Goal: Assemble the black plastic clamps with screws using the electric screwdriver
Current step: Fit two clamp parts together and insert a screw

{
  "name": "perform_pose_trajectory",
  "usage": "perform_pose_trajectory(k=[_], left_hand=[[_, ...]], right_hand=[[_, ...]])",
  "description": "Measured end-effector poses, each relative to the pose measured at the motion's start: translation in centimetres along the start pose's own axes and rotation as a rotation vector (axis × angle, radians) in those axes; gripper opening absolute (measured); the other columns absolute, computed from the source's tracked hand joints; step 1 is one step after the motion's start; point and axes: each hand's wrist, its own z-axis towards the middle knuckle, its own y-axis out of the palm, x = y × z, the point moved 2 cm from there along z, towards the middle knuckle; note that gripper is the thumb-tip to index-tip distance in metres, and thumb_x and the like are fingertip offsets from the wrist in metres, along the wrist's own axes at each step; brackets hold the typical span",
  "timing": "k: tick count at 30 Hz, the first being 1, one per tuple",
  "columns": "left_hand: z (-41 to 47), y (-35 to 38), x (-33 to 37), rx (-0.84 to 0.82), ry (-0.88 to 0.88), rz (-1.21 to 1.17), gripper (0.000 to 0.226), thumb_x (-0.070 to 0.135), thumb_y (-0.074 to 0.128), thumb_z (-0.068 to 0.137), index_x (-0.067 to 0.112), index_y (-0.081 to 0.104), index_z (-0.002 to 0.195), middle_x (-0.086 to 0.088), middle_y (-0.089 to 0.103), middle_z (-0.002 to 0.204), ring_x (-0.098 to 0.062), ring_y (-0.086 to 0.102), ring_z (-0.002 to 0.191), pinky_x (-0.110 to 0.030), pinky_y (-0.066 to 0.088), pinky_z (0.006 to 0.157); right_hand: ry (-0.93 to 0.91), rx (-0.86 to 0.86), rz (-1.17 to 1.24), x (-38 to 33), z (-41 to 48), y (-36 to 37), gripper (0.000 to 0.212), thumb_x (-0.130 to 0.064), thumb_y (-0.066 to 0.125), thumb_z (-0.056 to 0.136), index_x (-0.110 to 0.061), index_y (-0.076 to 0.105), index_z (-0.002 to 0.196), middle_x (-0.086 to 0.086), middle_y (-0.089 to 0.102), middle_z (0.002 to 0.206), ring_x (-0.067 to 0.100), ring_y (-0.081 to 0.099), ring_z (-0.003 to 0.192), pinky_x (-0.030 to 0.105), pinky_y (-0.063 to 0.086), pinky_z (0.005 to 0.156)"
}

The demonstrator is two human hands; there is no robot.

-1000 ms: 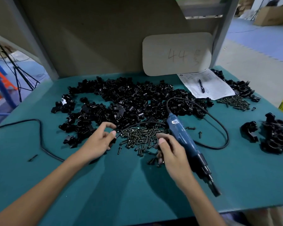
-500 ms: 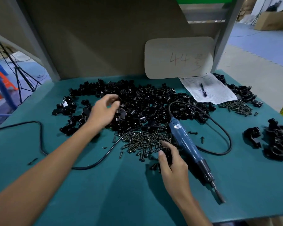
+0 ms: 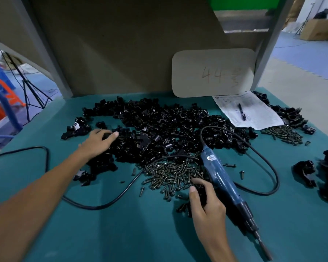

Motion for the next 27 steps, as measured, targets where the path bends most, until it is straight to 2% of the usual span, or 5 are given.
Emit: perform_pose_trajectory(k=[6, 11, 15, 21, 27], left_hand=[[-2.6, 1.0, 1.6, 0.230, 0.169, -0.004, 0.047, 0.060, 0.043, 0.099, 0.026, 0.059, 0.127, -0.011, 0.067, 0.122, -0.030, 0.064, 0.101, -0.043, 0.049, 0.086], [-4.3, 1.0, 1.8, -0.051, 0.131, 0.012, 0.084, 0.072, 0.054, 0.087, 0.024, 0.034, 0.154, -0.005, 0.033, 0.160, -0.027, 0.039, 0.142, -0.044, 0.036, 0.113], [-5.4, 0.7, 0.9, -0.084, 0.131, 0.095, 0.096, 0.064, 0.070, 0.081, 0.027, 0.025, 0.157, -0.005, 0.030, 0.162, -0.027, 0.038, 0.143, -0.043, 0.035, 0.113], [-6.0, 0.2, 0.8, 0.146, 0.204, 0.080, 0.021, 0.053, 0.064, 0.092, 0.038, 0.066, 0.106, -0.006, 0.073, 0.111, -0.021, 0.062, 0.078, -0.039, 0.055, 0.078], [-6.3, 0.5, 0.7, 0.279, 0.246, 0.106, 0.034, 0.045, 0.048, 0.104, 0.019, 0.069, 0.109, -0.010, 0.066, 0.065, -0.016, 0.047, 0.041, -0.027, 0.038, 0.048]], right_hand=[[-0.020, -0.013, -0.005, -0.1, -0.1, -0.1, 0.020, -0.055, 0.047, 0.096, -0.055, 0.053, 0.114, -0.007, 0.054, 0.059, 0.006, 0.042, 0.045, 0.017, 0.034, 0.047], [0.001, 0.009, -0.014, 0.0, -0.3, -0.2, 0.028, -0.054, 0.054, 0.096, -0.055, 0.047, 0.124, -0.012, 0.061, 0.068, 0.005, 0.047, 0.046, 0.014, 0.038, 0.047], [0.030, 0.010, 0.014, 0.1, -0.2, -0.1, 0.030, -0.056, 0.057, 0.093, -0.054, 0.048, 0.121, -0.020, 0.066, 0.083, 0.008, 0.058, 0.053, 0.016, 0.044, 0.048], [0.050, 0.001, 0.023, 0.3, -0.2, -0.1, 0.034, -0.056, 0.056, 0.095, -0.052, 0.049, 0.127, -0.011, 0.066, 0.075, 0.008, 0.060, 0.056, 0.016, 0.043, 0.051], [0.030, -0.007, -0.007, 0.3, -0.3, -0.1, 0.047, -0.056, 0.055, 0.095, -0.050, 0.046, 0.141, -0.024, 0.045, 0.075, -0.013, 0.035, 0.066, 0.010, 0.030, 0.063]])
